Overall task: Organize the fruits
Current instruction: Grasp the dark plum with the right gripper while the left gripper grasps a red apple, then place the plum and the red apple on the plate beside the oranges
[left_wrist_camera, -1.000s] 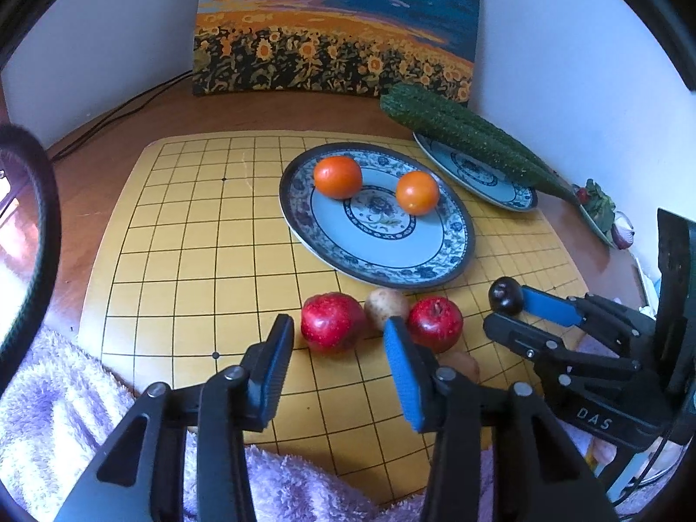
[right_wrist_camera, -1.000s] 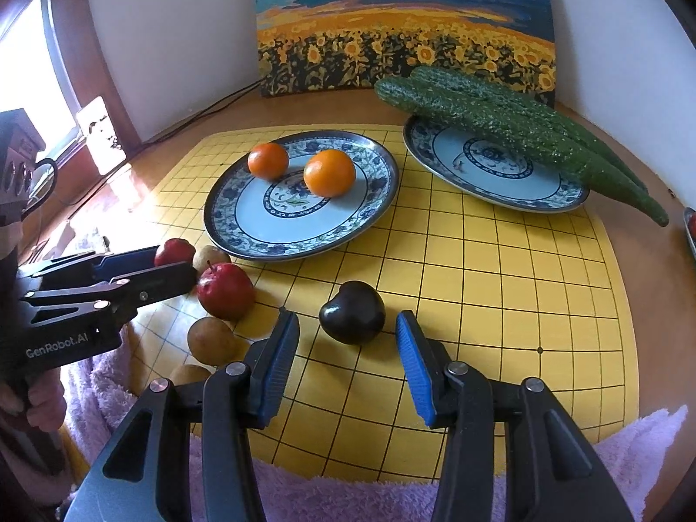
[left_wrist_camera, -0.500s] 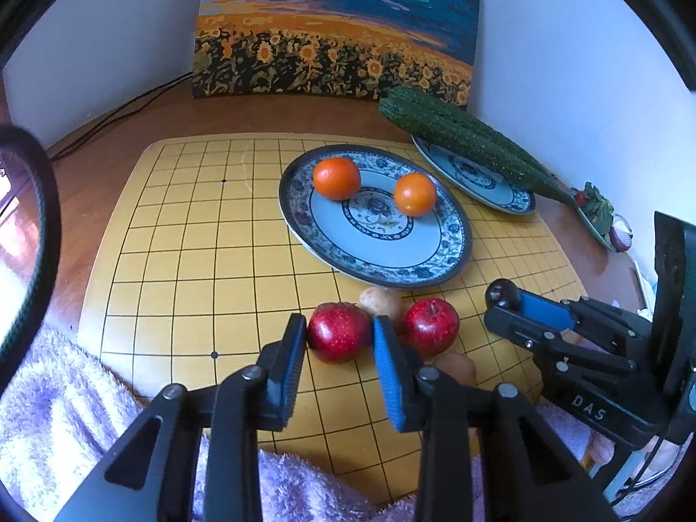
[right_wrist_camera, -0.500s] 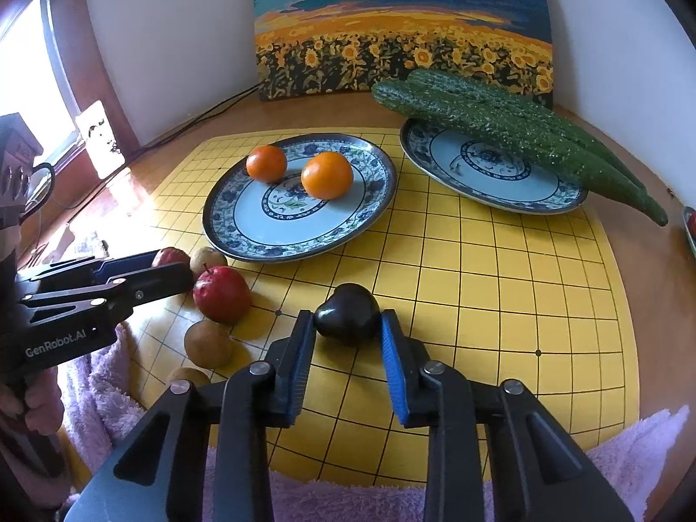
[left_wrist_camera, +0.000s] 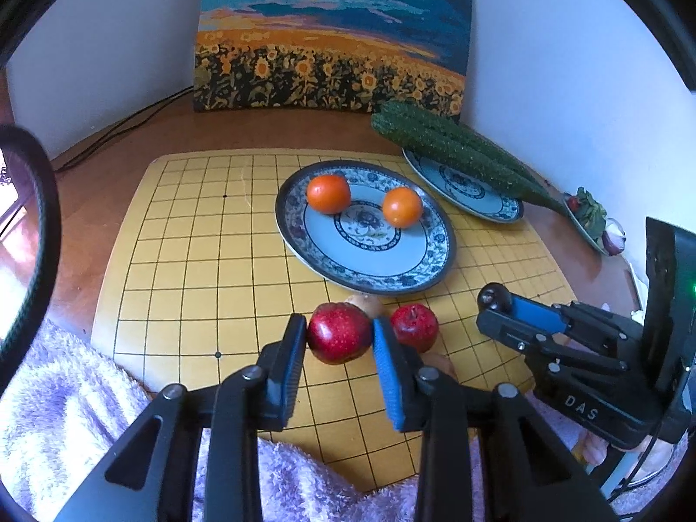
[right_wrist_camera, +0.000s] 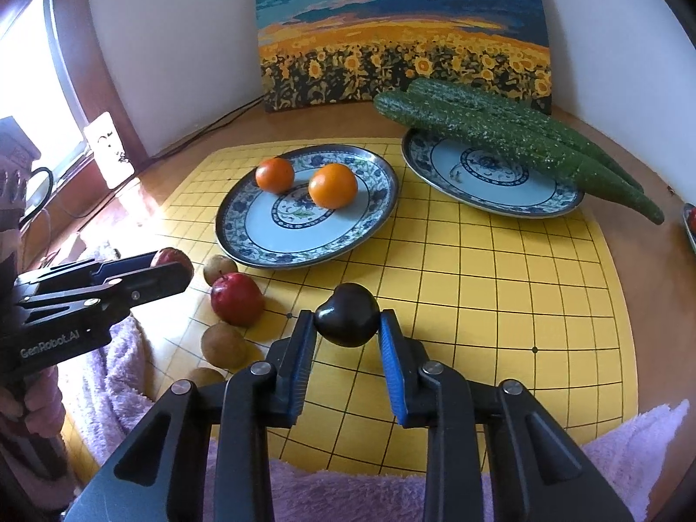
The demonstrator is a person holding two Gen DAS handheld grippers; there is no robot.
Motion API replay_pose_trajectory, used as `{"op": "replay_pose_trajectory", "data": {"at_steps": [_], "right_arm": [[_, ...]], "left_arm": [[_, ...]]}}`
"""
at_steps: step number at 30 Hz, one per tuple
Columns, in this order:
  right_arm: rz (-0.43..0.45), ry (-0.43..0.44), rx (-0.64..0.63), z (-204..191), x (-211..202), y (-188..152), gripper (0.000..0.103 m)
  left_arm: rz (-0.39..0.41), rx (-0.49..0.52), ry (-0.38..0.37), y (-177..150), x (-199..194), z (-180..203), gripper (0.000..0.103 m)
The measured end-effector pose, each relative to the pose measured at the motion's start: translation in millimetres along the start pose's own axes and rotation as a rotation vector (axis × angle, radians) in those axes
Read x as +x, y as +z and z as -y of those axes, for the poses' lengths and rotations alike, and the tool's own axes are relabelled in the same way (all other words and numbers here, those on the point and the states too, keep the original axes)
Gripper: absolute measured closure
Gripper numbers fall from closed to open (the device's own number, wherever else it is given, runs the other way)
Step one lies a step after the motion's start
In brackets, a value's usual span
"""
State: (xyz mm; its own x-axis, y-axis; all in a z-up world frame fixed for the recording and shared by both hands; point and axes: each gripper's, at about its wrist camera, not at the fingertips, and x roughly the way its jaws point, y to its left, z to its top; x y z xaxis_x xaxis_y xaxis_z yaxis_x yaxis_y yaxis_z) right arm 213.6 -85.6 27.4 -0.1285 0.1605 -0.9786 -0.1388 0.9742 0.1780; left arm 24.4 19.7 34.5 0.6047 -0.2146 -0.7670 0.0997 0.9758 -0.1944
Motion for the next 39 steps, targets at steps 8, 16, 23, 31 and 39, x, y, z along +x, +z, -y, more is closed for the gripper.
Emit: {"op": "replay_pose_trajectory", "data": {"at_steps": [8, 16, 23, 31, 39], "right_arm": [[0.011, 0.015, -0.019, -7.6, -1.6, 11.6, 0.072], [0.033, 0.024, -0.029, -9.4, 3.2, 31.8, 0.072], [0.016, 0.046, -0.023, -11.3, 21.5, 42.8, 0.072], [0.001, 0.032, -0.052, -15.1, 36.9, 47.9, 0.072], [-0.007, 0.027, -0.036, -11.1, 47.3, 53.1, 0.072]], "left_arm": [[0.003, 0.005, 0.005, 17.6, 6.5, 2.9, 0.070], [0.001, 0.035, 0.011, 36.8, 22.0, 10.4, 0.070], [-0.005, 0.030, 0.023, 50.4, 38.8, 9.0, 0.070], [-0.027, 0.024, 0.041, 55.3, 56.3, 7.5, 0.070], [-0.017, 0.005, 0.036, 62.5, 66.0, 1.8, 0.070]]}}
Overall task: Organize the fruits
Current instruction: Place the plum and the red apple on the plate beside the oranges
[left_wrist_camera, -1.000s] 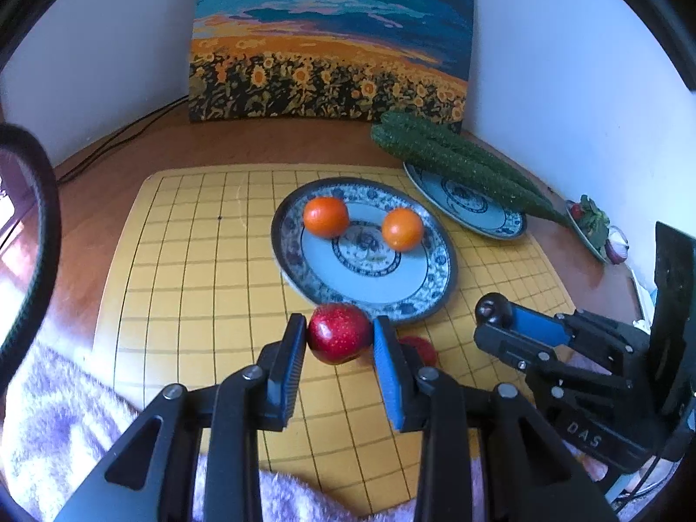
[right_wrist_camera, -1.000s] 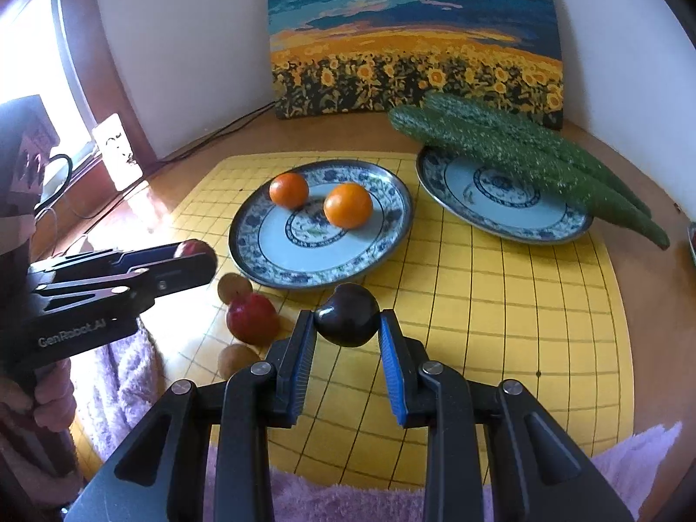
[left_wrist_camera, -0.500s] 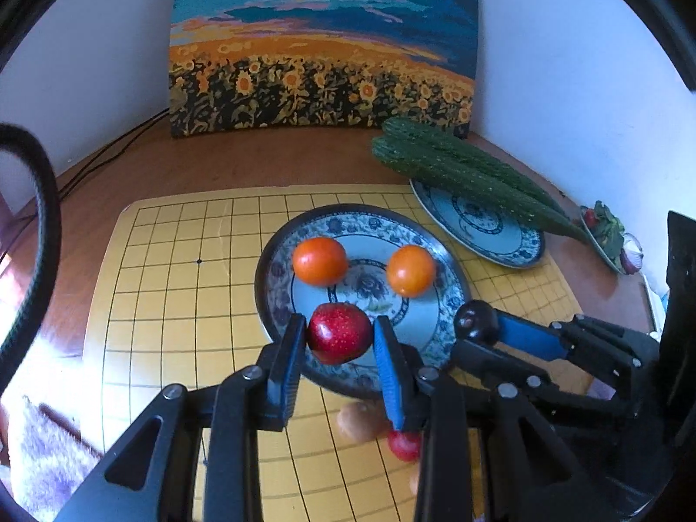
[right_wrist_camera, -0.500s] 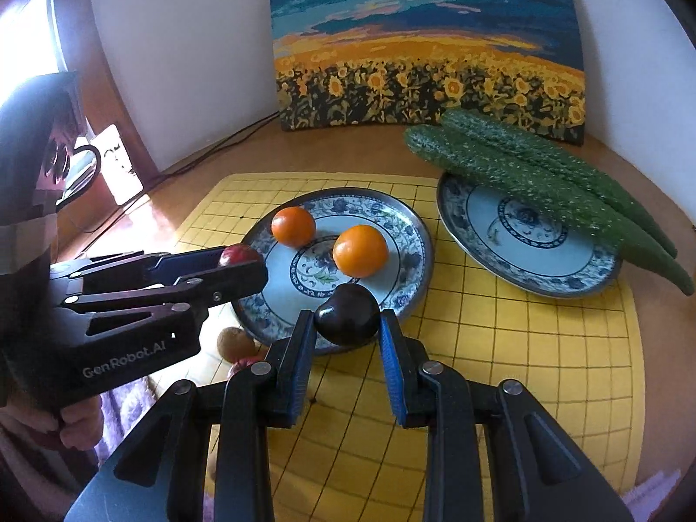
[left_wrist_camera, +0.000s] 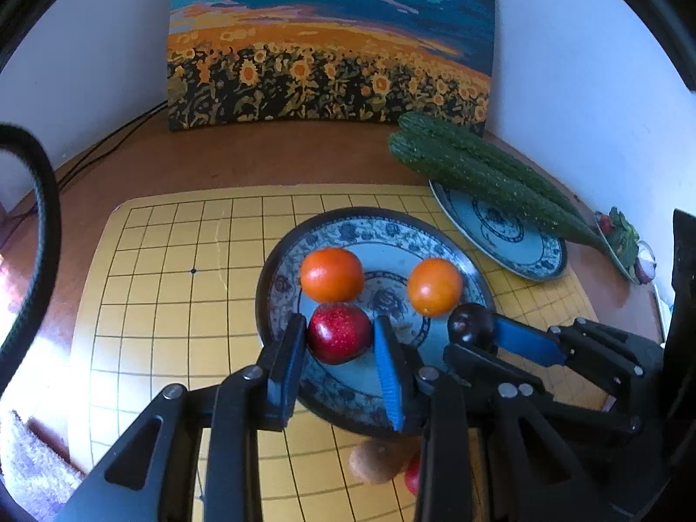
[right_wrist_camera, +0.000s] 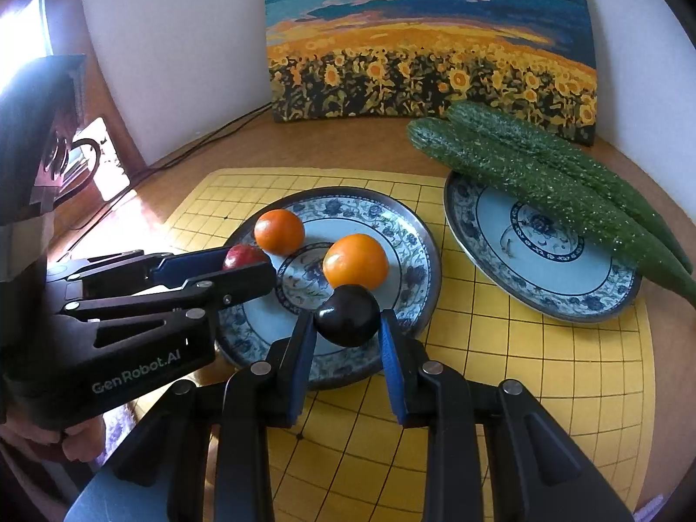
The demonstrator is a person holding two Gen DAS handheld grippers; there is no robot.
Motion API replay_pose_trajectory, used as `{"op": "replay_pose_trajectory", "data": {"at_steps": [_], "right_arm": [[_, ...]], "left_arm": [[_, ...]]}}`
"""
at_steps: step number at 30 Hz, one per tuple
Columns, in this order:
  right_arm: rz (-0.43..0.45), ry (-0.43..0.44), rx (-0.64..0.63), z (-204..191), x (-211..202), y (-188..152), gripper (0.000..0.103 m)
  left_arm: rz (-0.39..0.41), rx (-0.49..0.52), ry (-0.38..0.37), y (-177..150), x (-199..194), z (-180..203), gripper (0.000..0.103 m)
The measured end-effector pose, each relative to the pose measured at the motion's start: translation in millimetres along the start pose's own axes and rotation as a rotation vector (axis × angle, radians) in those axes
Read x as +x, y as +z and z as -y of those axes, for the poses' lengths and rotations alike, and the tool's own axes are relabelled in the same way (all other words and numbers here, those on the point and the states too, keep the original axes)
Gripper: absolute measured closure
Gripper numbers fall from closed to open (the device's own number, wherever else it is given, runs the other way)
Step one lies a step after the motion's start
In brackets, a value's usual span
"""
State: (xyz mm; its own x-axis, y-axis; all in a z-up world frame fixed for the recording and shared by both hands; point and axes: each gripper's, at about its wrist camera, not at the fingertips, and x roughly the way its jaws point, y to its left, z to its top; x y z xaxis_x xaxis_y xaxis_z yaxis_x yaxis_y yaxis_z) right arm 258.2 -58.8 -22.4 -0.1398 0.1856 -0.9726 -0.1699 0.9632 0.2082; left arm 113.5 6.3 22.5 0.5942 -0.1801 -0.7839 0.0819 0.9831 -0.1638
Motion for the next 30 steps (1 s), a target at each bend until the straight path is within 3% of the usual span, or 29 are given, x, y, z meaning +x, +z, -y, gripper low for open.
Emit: {"op": "replay_pose_trajectory", "data": {"at_steps": [22, 30], "right_arm": [[0.006, 0.003, 0.001, 3.1, 3.3, 3.6, 0.072], [0.011, -0.003, 0.013, 4.3, 1.4, 3.7, 0.068]], "left_arm": [[0.005, 0.015, 0.024, 1.2, 7.4, 3.1, 0.070], [-0.006, 0.009, 0.031, 1.1, 1.8, 2.6, 0.062]]}}
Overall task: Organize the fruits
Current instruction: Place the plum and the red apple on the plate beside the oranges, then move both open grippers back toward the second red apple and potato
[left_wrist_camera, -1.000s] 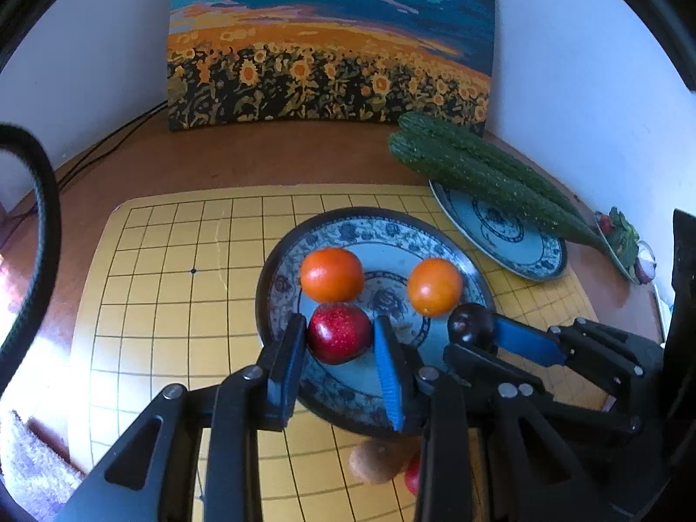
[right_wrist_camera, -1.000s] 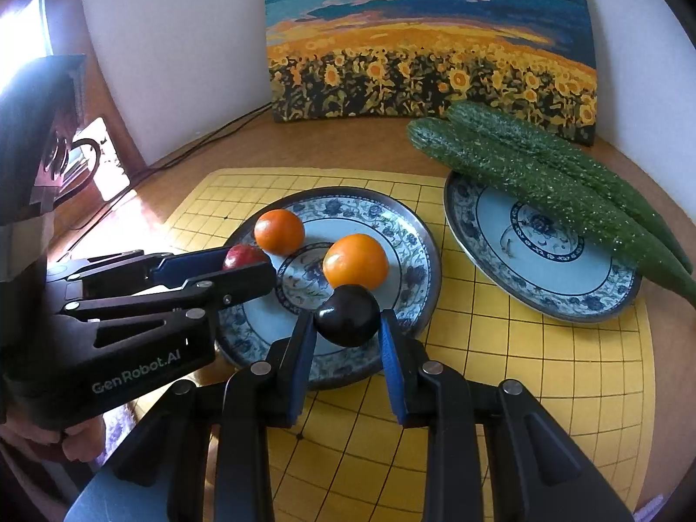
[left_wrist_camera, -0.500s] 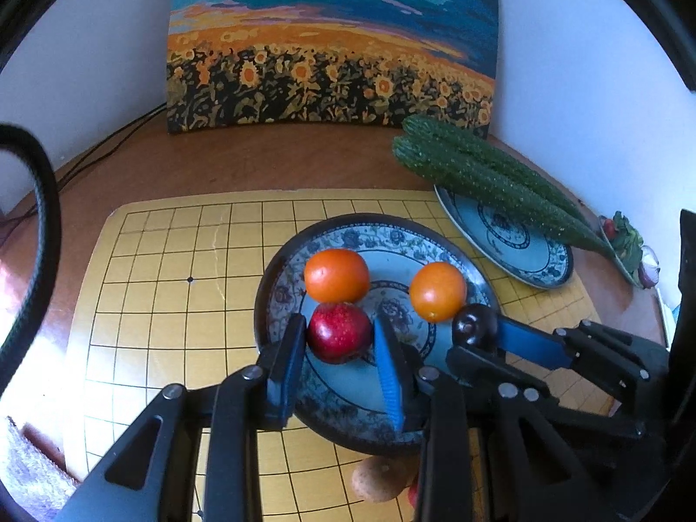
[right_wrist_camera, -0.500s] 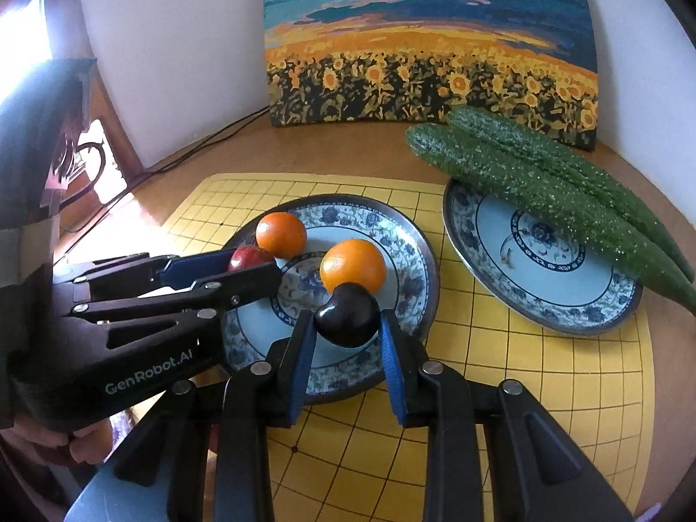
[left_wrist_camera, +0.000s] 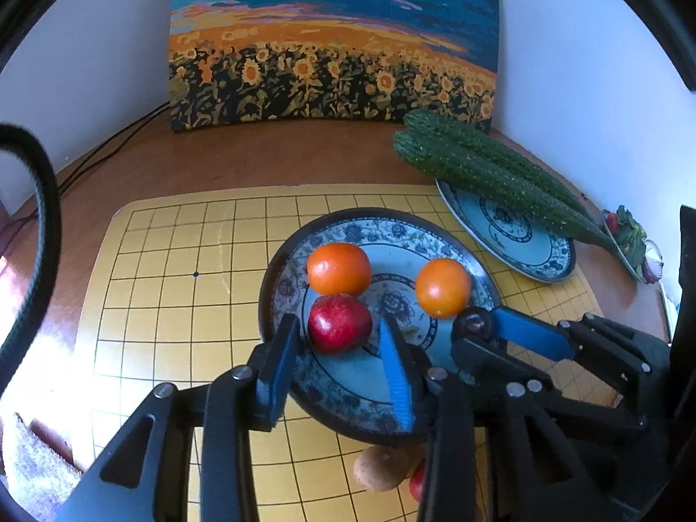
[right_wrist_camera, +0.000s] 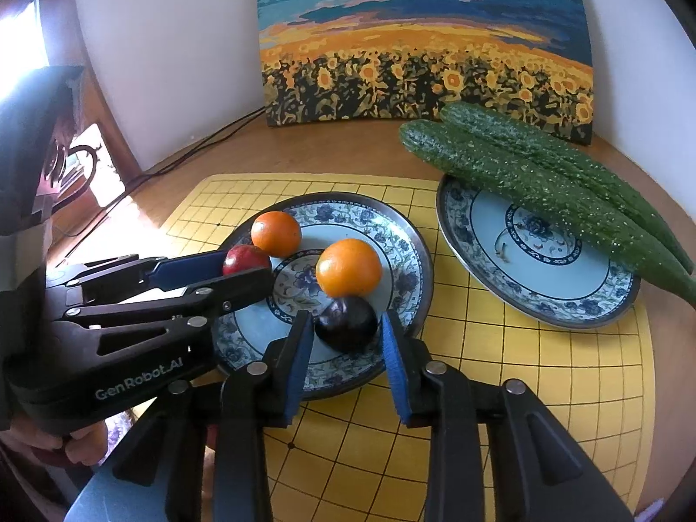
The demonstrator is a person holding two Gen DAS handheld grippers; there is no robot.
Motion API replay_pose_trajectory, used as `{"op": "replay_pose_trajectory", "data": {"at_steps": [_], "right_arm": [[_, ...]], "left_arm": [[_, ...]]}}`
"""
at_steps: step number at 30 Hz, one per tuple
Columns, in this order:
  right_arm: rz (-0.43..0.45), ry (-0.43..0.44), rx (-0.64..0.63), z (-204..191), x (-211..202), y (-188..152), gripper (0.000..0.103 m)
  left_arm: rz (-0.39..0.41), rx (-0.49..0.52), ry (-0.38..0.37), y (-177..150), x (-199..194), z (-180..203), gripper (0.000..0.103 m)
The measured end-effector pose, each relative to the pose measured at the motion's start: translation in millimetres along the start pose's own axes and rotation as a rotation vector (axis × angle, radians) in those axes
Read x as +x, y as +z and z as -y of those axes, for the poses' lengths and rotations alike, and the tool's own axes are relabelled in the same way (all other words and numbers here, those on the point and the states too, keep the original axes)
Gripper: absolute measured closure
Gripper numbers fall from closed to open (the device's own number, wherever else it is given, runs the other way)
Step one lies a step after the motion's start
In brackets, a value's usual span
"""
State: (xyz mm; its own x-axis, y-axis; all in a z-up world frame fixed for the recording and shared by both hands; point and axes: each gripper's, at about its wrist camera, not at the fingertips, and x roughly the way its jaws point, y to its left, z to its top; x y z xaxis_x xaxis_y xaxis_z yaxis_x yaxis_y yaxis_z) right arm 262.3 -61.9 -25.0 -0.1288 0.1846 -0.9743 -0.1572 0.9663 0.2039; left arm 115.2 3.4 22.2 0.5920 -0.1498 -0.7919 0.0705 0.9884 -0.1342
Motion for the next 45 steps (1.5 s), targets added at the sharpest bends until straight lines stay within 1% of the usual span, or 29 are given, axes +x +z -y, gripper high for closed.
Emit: {"op": "replay_pose_trajectory", "data": {"at_steps": [4, 10, 16, 25, 34, 39, 45], "right_arm": [[0.008, -0.002, 0.001, -1.0, -3.0, 0.1, 0.063], [0.010, -0.003, 0.003, -2.6, -11.1, -4.2, 0.062], [0.015, -0.014, 0.003, -6.0, -22.0, -10.6, 0.062], [0.030, -0.014, 0.034, -8.9, -42.2, -22.3, 0.062], [0.014, 0.006, 0.050, -16.2, -50.5, -38.0, 0.062], [0.000, 0.012, 0.053, -19.6, -48.8, -45.4, 0.062], [-0.010, 0.034, 0.048, -27.5, -46.1, -51.1, 0.062]], "left_arm": [[0.000, -0.011, -0.002, -1.8, -5.3, -2.6, 0.059], [0.007, -0.007, -0.009, -6.5, -17.5, -1.4, 0.055], [0.014, -0.007, -0.037, -13.0, -31.2, 2.0, 0.055], [0.018, 0.004, -0.051, -28.9, -51.0, 3.9, 0.054], [-0.004, 0.009, -0.045, -47.5, -59.4, 2.3, 0.054], [-0.022, 0.001, -0.032, -56.9, -58.6, -2.2, 0.054], [-0.025, -0.012, -0.020, -66.2, -62.0, -10.9, 0.054]]}}
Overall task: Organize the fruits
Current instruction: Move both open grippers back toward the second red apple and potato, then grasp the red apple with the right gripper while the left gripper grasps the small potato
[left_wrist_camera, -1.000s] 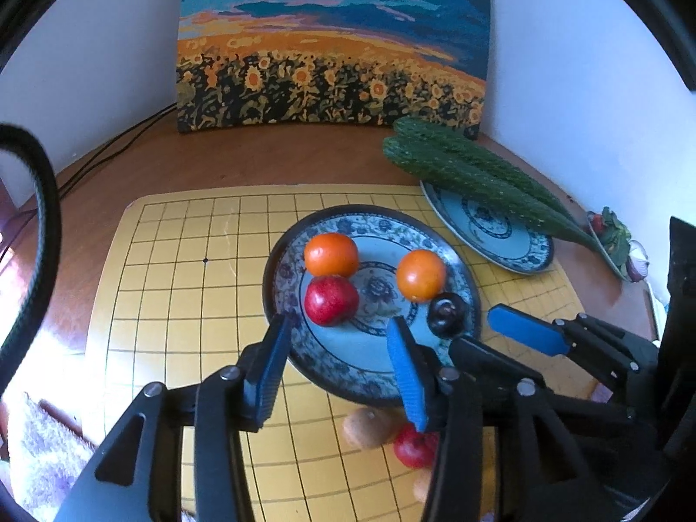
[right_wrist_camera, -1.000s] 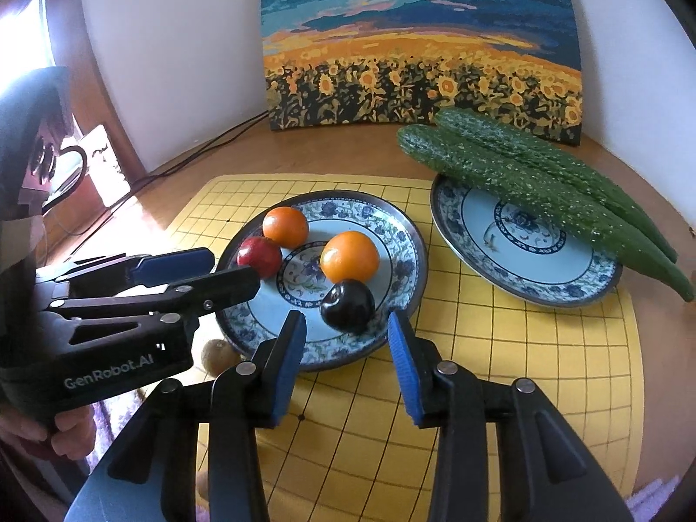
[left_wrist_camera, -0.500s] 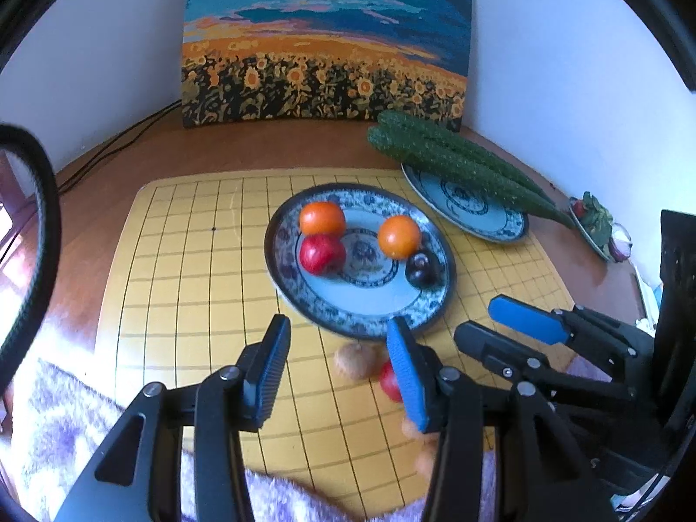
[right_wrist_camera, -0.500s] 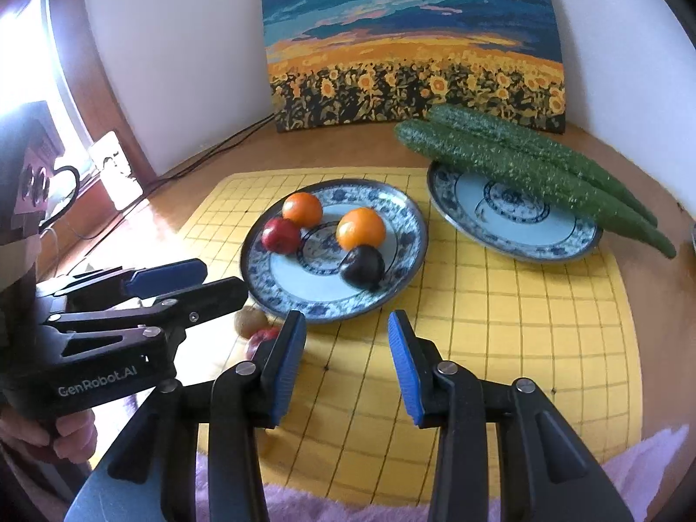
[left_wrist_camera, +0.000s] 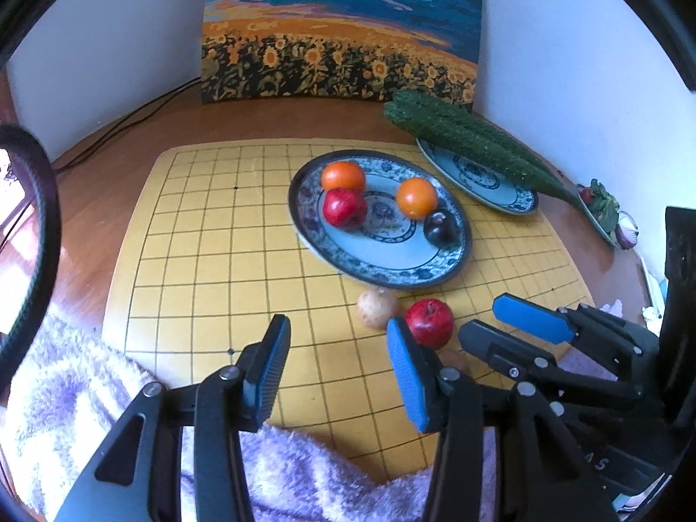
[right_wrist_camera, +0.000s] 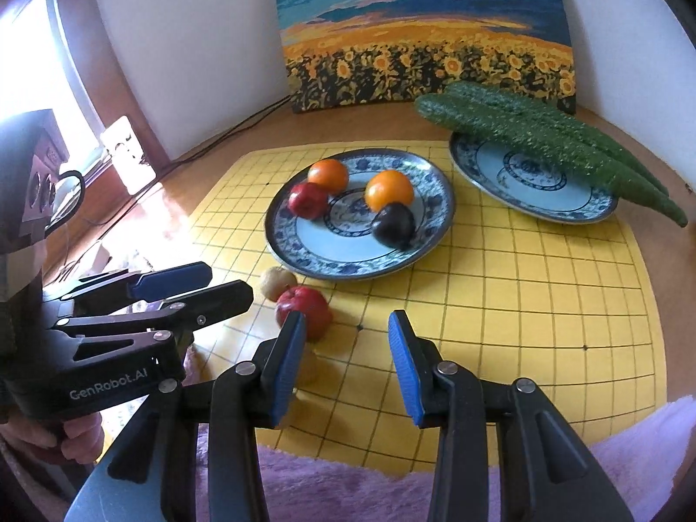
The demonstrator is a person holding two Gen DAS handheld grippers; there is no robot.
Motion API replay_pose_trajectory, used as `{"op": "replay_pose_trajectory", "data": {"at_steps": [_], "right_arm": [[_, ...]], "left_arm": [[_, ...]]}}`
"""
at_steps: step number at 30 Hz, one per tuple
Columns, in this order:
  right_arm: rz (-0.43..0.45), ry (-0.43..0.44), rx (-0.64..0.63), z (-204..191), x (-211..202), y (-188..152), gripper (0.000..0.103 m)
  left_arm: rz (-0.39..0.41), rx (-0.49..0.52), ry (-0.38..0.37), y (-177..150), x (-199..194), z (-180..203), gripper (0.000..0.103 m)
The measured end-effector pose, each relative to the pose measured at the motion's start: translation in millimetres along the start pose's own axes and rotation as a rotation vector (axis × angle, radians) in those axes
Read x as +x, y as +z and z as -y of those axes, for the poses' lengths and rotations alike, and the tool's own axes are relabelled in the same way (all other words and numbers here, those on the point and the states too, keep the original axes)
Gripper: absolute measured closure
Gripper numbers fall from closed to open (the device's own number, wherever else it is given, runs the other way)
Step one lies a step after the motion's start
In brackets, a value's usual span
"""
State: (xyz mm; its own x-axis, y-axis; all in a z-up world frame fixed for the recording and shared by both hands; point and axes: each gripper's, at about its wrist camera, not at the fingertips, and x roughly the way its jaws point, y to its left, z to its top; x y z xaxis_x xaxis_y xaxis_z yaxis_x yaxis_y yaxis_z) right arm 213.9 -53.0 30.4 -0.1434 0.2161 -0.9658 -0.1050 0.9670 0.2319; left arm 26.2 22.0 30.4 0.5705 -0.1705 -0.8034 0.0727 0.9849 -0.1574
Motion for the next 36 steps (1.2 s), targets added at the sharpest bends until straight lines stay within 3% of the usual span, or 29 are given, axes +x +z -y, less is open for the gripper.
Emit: {"op": "replay_pose_trajectory", "data": {"at_steps": [25, 28, 36], "right_arm": [[-0.033, 0.031, -0.033, -19.6, 25.4, 3.1, 0.062], [-0.032, 0.042, -0.019, -17.2, 26.6, 3.1, 0.069], [-0.004, 0.045, 0.025, -4.1, 15.1, 3.8, 0.069]], "left_arm": [[-0.023, -0.037, 0.031, -8.7, 4.6, -19.6, 0.054], [-0.023, -0.038, 0.024, -7.3, 4.9, -18.6, 0.054], [-0.017, -0.015, -0.012, -3.1, 5.7, -4.3, 0.054]]}}
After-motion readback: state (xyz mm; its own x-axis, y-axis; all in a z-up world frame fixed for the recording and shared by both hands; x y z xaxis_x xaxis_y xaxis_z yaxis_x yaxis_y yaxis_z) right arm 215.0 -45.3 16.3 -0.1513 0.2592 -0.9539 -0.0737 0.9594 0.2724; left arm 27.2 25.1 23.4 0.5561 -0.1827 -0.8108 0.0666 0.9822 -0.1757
